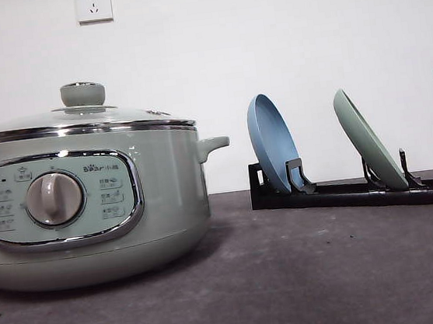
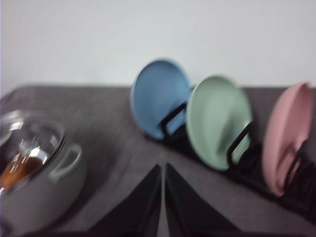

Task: Transfer potato from steamer to green plate

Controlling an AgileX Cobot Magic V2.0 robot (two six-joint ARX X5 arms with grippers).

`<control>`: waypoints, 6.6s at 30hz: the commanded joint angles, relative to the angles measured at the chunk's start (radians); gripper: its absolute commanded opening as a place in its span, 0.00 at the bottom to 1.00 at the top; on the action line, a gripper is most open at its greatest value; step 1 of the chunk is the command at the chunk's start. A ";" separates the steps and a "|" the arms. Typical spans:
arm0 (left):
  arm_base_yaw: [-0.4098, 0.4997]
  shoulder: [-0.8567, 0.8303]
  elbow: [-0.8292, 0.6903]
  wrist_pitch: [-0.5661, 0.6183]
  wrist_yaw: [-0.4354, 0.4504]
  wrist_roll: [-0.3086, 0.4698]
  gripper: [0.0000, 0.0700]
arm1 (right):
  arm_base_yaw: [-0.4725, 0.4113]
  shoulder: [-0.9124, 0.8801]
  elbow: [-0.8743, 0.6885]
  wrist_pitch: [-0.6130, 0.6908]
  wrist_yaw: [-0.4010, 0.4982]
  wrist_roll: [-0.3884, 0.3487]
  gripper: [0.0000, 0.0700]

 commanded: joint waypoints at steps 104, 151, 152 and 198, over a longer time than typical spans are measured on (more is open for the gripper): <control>-0.045 0.123 0.146 -0.205 0.096 0.197 0.74 | 0.064 1.363 0.839 0.048 0.029 0.085 0.38; -0.045 0.123 0.146 -0.205 0.096 0.198 0.74 | 0.151 0.970 0.840 -0.096 -0.007 -0.001 0.01; -0.045 0.123 0.146 -0.205 0.096 0.198 0.74 | 0.164 0.953 0.840 -0.119 -0.006 -0.016 0.01; -0.045 0.123 0.146 -0.205 0.096 0.197 0.74 | 1.042 0.960 0.185 -0.307 0.594 -0.058 0.01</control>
